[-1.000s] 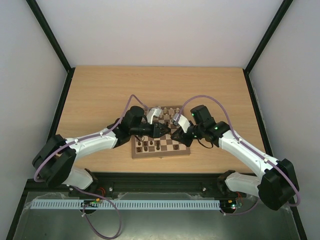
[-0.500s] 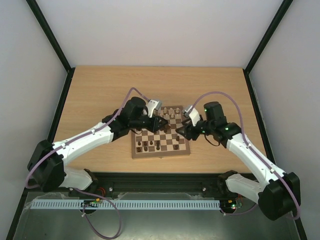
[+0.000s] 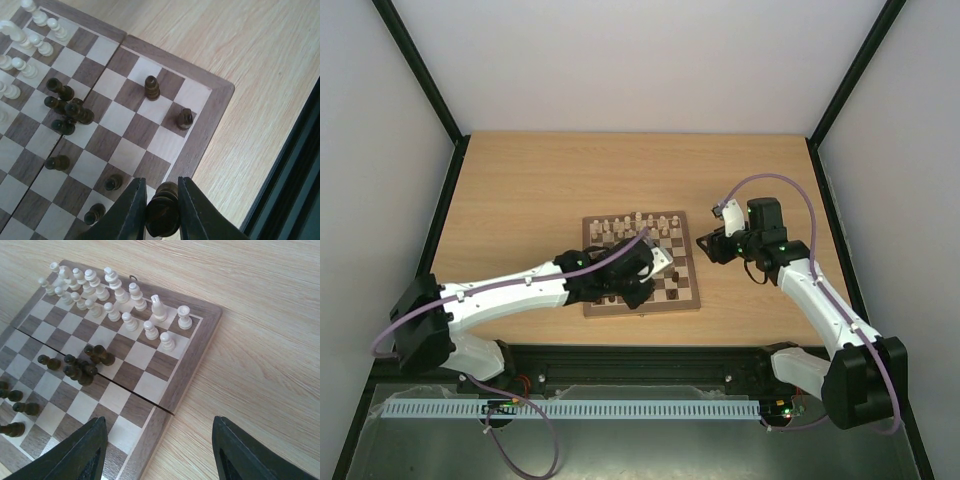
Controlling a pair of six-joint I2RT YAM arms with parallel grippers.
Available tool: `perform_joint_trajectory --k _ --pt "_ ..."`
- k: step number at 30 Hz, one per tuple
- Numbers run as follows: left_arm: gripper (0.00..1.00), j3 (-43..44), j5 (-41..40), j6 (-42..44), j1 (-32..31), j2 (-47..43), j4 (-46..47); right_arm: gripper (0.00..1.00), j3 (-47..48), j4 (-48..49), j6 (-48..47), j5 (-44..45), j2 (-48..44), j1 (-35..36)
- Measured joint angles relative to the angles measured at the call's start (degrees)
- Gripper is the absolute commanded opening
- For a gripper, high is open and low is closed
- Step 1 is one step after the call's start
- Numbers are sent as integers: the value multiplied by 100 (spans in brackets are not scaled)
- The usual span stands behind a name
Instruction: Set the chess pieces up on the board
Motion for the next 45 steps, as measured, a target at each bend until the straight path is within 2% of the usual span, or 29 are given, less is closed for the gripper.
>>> perform_joint_trajectory --k 6,20,34,45 --pt "20 0 -337 413 -258 343 -68 59 -15 17 -11 133 0 -4" --pt "20 2 -568 752 -286 1156 138 58 -15 13 -136 116 72 -4" --pt "22 -22 -223 726 136 1182 472 58 -15 11 -201 48 138 -4" --pt "22 -142 -57 706 142 1182 562 58 -15 9 -273 9 184 -4"
